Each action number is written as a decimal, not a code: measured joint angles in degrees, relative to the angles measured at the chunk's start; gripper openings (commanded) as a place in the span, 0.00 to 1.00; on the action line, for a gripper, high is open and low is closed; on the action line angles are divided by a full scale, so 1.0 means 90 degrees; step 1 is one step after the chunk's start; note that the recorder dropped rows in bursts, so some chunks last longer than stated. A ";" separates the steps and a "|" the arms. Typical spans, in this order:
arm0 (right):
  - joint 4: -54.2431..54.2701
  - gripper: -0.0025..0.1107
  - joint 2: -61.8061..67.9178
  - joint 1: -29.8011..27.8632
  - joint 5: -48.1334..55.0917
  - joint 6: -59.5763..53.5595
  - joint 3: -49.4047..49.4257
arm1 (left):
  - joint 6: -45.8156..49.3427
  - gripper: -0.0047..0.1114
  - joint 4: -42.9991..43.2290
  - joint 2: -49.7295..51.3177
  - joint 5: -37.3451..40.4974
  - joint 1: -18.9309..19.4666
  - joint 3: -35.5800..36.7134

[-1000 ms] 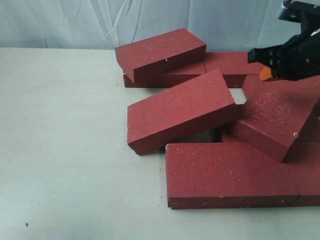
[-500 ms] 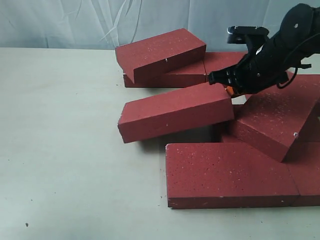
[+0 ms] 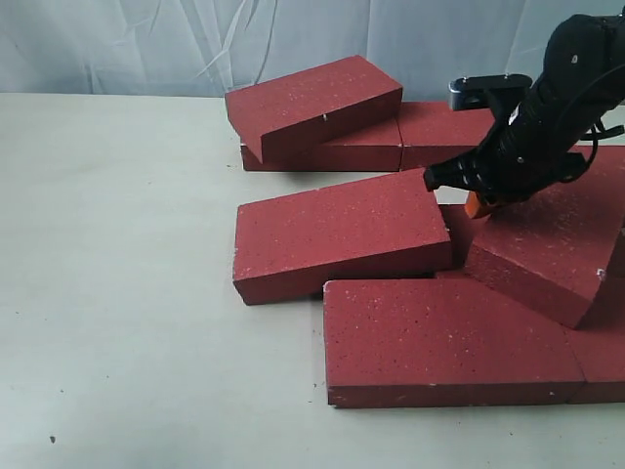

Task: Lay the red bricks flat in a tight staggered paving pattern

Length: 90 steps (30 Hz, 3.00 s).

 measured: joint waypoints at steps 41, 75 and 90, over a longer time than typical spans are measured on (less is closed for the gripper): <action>0.0051 0.02 -0.0751 0.0037 0.0781 0.0160 0.0000 | 0.0000 0.04 0.0000 0.0000 0.0000 0.0000 0.0000; 0.0549 0.02 0.0119 0.2187 -0.1137 0.0160 0.0180 | 0.0000 0.04 0.0000 0.0000 0.0000 0.0000 0.0000; 0.0860 0.02 0.0124 0.3602 -0.0441 0.0160 -0.1010 | 0.0000 0.04 0.0000 0.0000 0.0000 0.0000 0.0000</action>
